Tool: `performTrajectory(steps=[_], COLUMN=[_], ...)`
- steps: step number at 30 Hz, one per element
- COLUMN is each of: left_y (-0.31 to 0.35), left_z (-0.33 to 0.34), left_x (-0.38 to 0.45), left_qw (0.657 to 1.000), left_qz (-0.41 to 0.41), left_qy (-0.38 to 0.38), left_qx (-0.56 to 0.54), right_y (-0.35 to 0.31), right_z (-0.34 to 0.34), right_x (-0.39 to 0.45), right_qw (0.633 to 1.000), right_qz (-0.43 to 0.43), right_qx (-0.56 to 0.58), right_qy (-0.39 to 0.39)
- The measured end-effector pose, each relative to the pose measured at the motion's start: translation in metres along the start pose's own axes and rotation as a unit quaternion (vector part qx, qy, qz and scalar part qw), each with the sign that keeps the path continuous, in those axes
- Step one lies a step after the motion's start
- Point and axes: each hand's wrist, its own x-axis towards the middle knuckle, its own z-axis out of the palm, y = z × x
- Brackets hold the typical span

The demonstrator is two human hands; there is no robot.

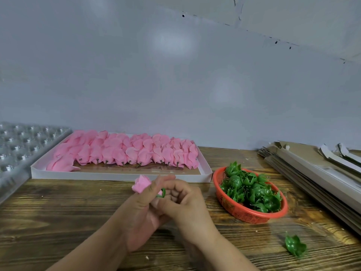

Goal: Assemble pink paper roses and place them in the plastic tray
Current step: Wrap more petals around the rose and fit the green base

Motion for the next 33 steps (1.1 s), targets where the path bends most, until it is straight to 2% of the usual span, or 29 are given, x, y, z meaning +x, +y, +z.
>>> performTrajectory(steps=[6, 11, 15, 19, 23, 26, 29, 31, 33], left_y=[0.003, 0.007, 0.007, 0.007, 0.010, 0.010, 0.008, 0.009, 0.008], left_z=[-0.008, -0.006, 0.000, 0.004, 0.002, 0.002, 0.001, 0.003, 0.006], left_x=[0.001, -0.005, -0.010, -0.012, -0.013, -0.007, -0.001, -0.001, -0.002], left_qw=[0.997, 0.992, 0.991, 0.995, 0.990, 0.994, 0.998, 0.998, 0.996], left_qz=[0.031, 0.024, 0.018, 0.023, 0.009, 0.008, 0.005, 0.000, 0.008], left_qy=[0.009, -0.043, -0.047, -0.022, -0.043, -0.001, 0.048, 0.066, 0.083], left_qx=[0.073, 0.114, 0.127, 0.094, 0.133, 0.109, 0.039, 0.001, -0.008], right_y=[-0.002, -0.005, -0.005, -0.005, -0.005, -0.003, 0.002, 0.005, 0.004], right_z=[-0.002, -0.003, -0.004, -0.005, -0.006, -0.001, 0.005, 0.006, 0.006], right_x=[-0.001, -0.001, -0.001, 0.000, 0.000, -0.001, -0.002, -0.005, -0.007], right_qw=[0.987, 0.965, 0.948, 0.935, 0.932, 0.961, 0.998, 0.990, 0.967], right_qz=[0.092, 0.156, 0.188, 0.196, 0.200, 0.172, 0.057, -0.012, -0.071], right_qx=[0.123, 0.201, 0.241, 0.279, 0.279, 0.208, 0.011, -0.134, -0.242], right_qy=[-0.039, -0.069, -0.087, -0.103, -0.112, -0.063, 0.010, 0.031, 0.049])
